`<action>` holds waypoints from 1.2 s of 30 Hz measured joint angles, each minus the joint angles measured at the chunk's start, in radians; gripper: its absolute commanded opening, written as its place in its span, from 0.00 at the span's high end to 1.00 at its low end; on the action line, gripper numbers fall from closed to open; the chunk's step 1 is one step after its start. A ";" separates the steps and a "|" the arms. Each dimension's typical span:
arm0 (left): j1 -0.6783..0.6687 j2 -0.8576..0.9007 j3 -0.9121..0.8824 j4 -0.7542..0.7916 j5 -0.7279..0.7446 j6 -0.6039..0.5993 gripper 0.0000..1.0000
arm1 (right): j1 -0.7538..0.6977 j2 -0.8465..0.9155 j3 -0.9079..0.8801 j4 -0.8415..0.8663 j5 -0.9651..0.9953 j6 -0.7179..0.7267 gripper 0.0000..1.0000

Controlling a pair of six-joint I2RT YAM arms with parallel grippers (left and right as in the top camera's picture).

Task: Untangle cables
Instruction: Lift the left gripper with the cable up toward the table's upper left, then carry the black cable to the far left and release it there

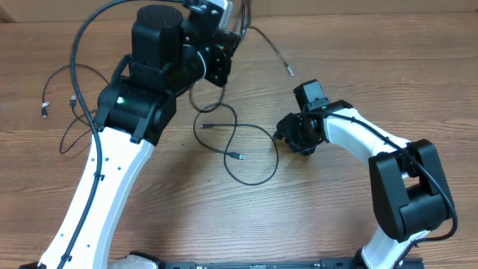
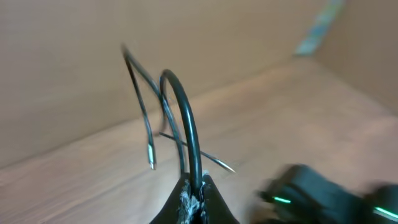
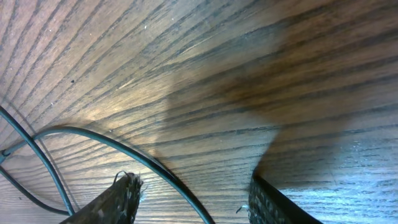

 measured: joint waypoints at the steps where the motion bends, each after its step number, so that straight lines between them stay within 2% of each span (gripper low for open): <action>1: 0.000 0.000 0.000 0.000 -0.061 0.000 0.96 | 0.000 0.000 0.000 0.000 0.002 0.000 0.44; 2: 0.000 0.004 0.000 -0.004 -0.166 0.000 0.96 | 0.000 0.000 0.000 0.000 0.003 0.000 0.44; 7: 0.006 0.039 0.000 -0.005 -0.476 0.001 0.96 | 0.000 -0.001 0.000 0.000 0.005 0.000 0.44; 13: 0.068 0.113 0.000 -0.051 -0.660 0.001 0.95 | 0.000 -0.001 0.000 0.000 0.006 0.000 0.44; 27: 0.386 0.214 0.000 -0.174 -0.734 -0.004 0.96 | 0.000 -0.001 0.000 0.000 0.006 0.000 0.44; 36: 0.558 0.241 0.000 -0.245 -0.731 -0.088 0.96 | 0.000 -0.001 0.000 0.000 0.006 0.000 0.44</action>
